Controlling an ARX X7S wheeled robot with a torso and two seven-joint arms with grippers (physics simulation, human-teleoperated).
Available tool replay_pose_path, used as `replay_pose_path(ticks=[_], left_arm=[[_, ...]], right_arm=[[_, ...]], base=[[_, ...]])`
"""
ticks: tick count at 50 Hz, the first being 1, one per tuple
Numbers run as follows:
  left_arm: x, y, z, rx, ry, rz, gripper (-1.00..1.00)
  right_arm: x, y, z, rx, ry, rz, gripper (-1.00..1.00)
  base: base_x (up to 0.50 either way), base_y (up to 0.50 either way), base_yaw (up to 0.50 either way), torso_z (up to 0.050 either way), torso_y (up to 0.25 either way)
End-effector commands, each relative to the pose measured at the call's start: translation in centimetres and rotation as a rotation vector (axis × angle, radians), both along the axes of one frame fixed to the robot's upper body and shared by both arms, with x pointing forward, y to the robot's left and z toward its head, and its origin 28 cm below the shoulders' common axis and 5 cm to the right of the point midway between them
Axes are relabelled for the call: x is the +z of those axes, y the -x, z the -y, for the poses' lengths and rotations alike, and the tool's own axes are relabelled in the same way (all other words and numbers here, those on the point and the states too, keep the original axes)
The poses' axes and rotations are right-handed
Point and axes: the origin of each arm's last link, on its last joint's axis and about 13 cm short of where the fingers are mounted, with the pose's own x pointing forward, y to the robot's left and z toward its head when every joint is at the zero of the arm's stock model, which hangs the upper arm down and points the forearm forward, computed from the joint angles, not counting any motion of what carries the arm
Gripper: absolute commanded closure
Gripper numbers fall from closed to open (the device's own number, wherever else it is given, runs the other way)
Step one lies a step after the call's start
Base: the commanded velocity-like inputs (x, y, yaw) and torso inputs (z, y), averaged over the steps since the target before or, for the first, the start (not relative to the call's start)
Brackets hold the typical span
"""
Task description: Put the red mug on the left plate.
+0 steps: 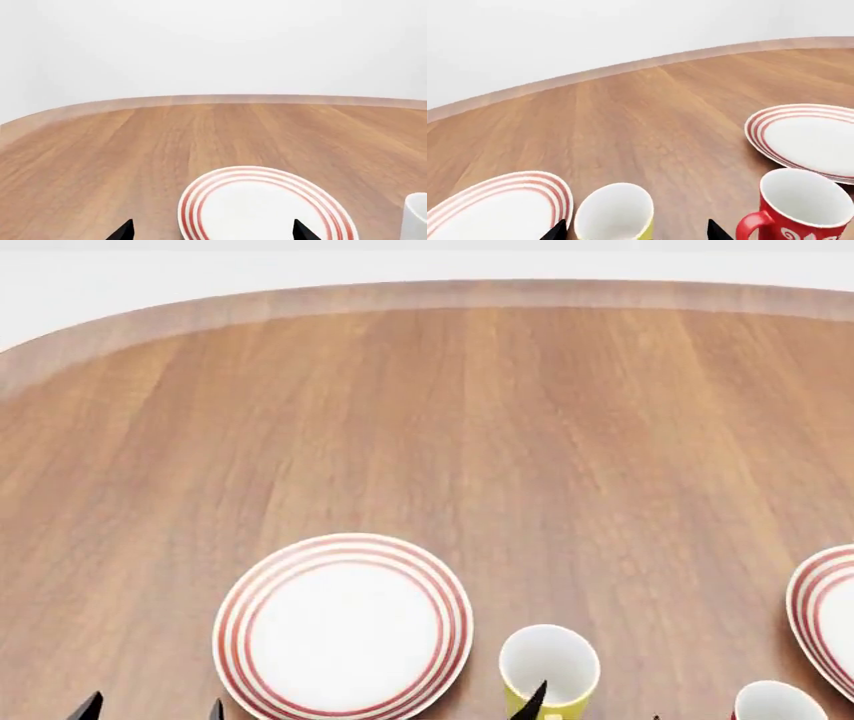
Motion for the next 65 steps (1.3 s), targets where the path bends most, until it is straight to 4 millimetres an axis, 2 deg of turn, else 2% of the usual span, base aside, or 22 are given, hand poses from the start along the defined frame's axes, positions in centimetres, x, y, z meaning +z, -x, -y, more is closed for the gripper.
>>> replay_pose_path(ticks=[1, 9, 17, 33, 53, 65], left_arm=[[0.0, 0.0, -0.1, -0.001, 0.002, 0.0, -1.0], [0.0, 0.1, 0.0, -0.01, 0.001, 0.0, -1.0], [0.1, 0.1, 0.1, -0.009, -0.006, 0.003, -1.0], [0.3, 0.2, -0.1, -0.003, -0.001, 0.007, -1.0], [0.3, 0.2, 0.0, -0.009, 0.002, 0.007, -1.0], [0.4, 0.3, -0.1, -0.009, 0.005, 0.008, -1.0]], right_arm=[[0.8, -0.9, -0.1, -0.204, -0.034, -0.061, -1.0], [1.4, -1.8, 0.5, -0.283, -0.067, -0.083, -1.0], [1.4, -2.8, 0.9, -0.332, -0.114, -0.117, -1.0], [0.9, -5.0, 0.9, -0.477, -0.088, -0.219, -1.0], [0.8, -5.9, 0.3, -0.49, -0.159, -0.292, -1.0], [1.4, -7.3, 0.6, -0.503, -0.259, -0.319, -1.0]], base=[[0.0, 0.0, 0.0, 0.0, 0.0], [0.0, 0.0, 0.0, 0.0, 0.0], [0.0, 0.0, 0.0, 0.0, 0.0], [0.0, 0.0, 0.0, 0.0, 0.0], [0.0, 0.0, 0.0, 0.0, 0.0], [0.0, 0.0, 0.0, 0.0, 0.0]])
